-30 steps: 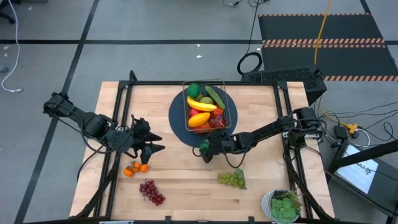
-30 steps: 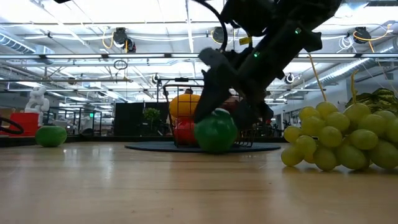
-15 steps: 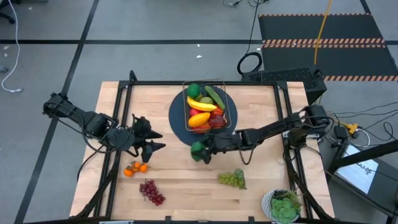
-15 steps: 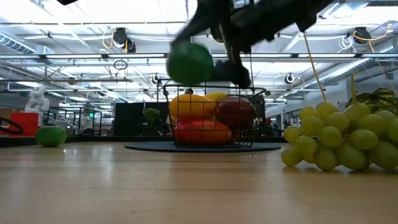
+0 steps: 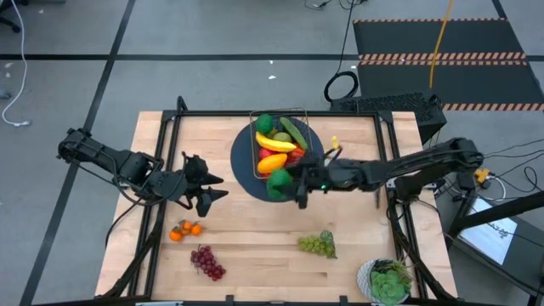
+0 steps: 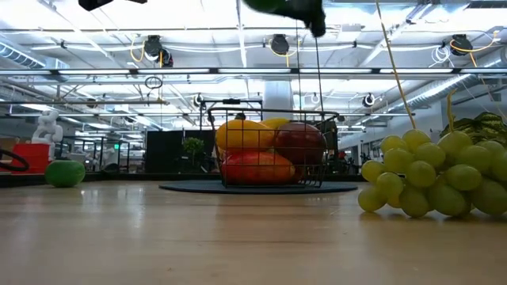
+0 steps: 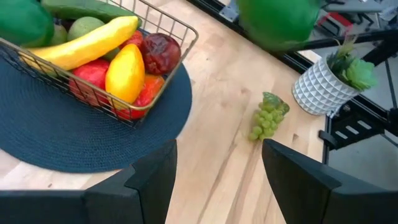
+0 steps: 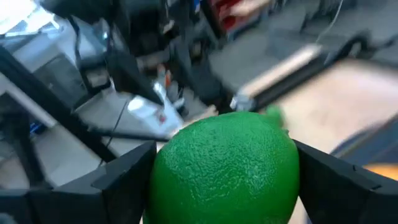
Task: Build produce basket
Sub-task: Put the bottom green lime into the gold wire basket
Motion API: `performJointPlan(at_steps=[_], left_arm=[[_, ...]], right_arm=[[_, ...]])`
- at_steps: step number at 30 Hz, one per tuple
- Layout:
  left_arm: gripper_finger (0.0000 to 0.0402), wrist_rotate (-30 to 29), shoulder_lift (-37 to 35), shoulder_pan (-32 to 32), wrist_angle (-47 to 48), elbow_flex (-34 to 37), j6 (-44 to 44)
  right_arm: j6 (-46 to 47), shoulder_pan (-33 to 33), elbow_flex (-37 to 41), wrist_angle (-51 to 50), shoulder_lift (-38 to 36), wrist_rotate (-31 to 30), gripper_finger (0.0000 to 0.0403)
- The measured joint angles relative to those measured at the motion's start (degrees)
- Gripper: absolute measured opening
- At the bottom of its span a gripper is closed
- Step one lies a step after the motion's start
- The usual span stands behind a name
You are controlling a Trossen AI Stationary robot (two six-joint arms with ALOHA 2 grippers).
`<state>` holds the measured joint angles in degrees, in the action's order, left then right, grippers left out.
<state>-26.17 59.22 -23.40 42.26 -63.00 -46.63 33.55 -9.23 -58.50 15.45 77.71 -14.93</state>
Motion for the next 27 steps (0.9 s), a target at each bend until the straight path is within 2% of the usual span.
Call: performJointPlan(at_steps=[8, 12, 23, 27], left_arm=[[0.0234, -0.07, 0.0, 2.31, 0.09, 0.0, -0.02], [0.0234, -0.1, 0.0, 3.46, 0.13, 0.0, -0.02], [0.0234, -0.17, 0.0, 6.77, 0.1, 0.0, 1.44], [0.0234, -0.24, 0.0, 7.59, 0.11, 0.0, 2.7]], right_arm=[[-20.28, 3.61, 0.0, -1.12, -10.49, -5.53, 0.0329], [-26.38, 5.84, 0.0, -1.12, -13.88, -7.84, 0.0329], [-49.29, 7.48, 0.0, -1.17, -18.02, -7.84, 0.0329], [-53.95, 7.41, 0.0, -1.25, -17.99, -7.75, 0.0329]])
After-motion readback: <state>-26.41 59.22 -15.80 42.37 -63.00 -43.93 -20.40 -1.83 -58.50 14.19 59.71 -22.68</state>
